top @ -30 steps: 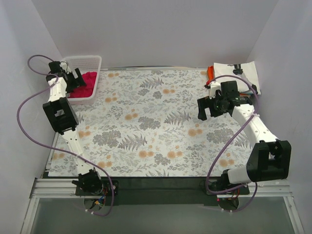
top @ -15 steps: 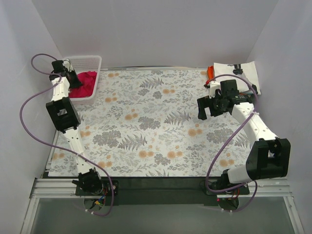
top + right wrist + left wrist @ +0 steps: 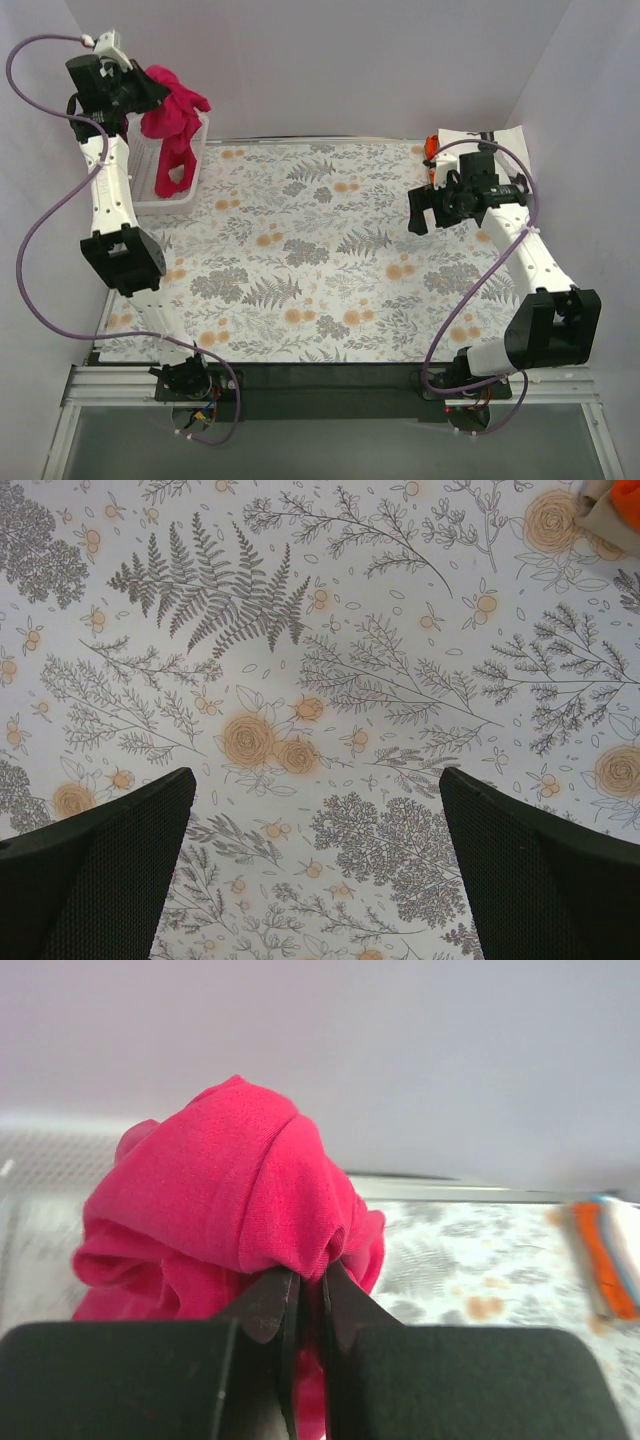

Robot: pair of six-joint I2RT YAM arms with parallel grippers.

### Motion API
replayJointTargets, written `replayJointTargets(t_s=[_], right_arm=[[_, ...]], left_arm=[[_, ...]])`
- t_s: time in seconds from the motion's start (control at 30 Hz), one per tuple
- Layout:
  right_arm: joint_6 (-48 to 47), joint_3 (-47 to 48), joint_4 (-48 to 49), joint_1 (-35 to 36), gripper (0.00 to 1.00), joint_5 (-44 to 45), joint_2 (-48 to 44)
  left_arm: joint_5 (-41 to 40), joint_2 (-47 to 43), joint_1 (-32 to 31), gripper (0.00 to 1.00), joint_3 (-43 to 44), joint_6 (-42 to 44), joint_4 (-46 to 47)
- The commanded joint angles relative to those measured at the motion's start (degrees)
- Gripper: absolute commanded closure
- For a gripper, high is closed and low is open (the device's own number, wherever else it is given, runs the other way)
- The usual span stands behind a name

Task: Fold and stack the t-shirts
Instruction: Grab the tshirt from the pile, then move the tshirt to the center of the board

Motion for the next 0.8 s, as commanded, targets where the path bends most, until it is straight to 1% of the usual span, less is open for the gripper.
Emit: replayJointTargets(t_s=[0.0,0.03,0.07,0.13,0.17,0.27,0.33,0.37,0.4,0.5,0.53,0.6,0.63,0.67,0.7,0.73,0.77], right_arm=[[0.01,2.93,-1.01,-1.11,0.02,-1.95,-2.13],[-0.07,3.02,-1.09,-1.73,0.02,-2.22,-2.39],[0.1,3.19,-1.18,-2.08,0.02,-2.66,-2.39],[-0.07,3.28,-1.45,-3.04,0.02,-3.54,-2.74],[-0.16,3.2,-1.71,-3.31,0.02,-3.8,-3.01],[-0.69,3.11,-1.62,-4.45,0.02,-4.77,-3.97],[-0.95,2.93,-1.53,-5.07,0.02,-4.95,-4.68],[-1.04,2.84,-1.45,-5.25,0.02,-4.86,-4.77],[-1.13,2.76,-1.45,-5.42,0.02,-5.03,-4.85],[-1.39,2.32,-1.53,-5.95,0.02,-5.73,-4.59],[-1.83,2.14,-1.62,-5.95,0.02,-5.91,-4.33],[-2.36,1.18,-1.71,-5.95,0.02,-7.05,-3.8],[-3.23,0.83,-1.88,-5.86,0.02,-7.58,-3.19],[-3.67,0.56,-2.06,-5.95,0.02,-8.02,-2.84],[-4.2,-0.14,-2.24,-5.95,0.02,-8.63,-2.4],[-4.82,-0.41,-2.93,-5.86,0.02,-8.99,-1.35],[-6.74,-0.76,-3.46,-5.95,0.02,-9.51,-0.73]], left_arm=[[5.73,-11.83,-7.2,1.0,-1.28,-2.41,2.2],[5.9,-13.15,-8.96,1.0,-2.16,-2.5,2.02],[6.08,-15.25,-12.37,1.0,-3.65,-2.76,1.93],[6.17,-17.19,-15.64,1.0,-5.06,-4.51,1.93],[7.13,-17.9,-19.31,1.0,-5.51,-5.3,2.11],[8.54,-20.97,-23.72,1.0,-8.22,-8.03,4.29],[14.84,-22.56,-24.62,1.0,-11.39,-10.39,5.18],[19.92,-23.0,-24.8,1.0,-12.79,-11.02,5.88],[21.53,-23.61,-24.8,1.0,-16.89,-11.2,6.15],[24.44,-28.0,-24.8,1.0,-26.48,-7.44,6.15],[24.71,-30.97,-24.8,1.0,-34.87,-5.85,6.24],[25.41,-34.5,-24.8,1.0,-45.71,-2.95,8.96],[24.37,-35.82,-24.8,0.96,-55.42,-1.98,9.49],[23.06,-37.92,-24.71,0.87,-59.52,-0.41,10.45],[21.3,-38.47,-24.71,0.83,-62.87,0.39,10.46],[19.37,-38.82,-24.45,0.79,-68.91,1.97,10.28],[17.7,-38.65,-23.84,0.76,-70.79,5.29,8.8]])
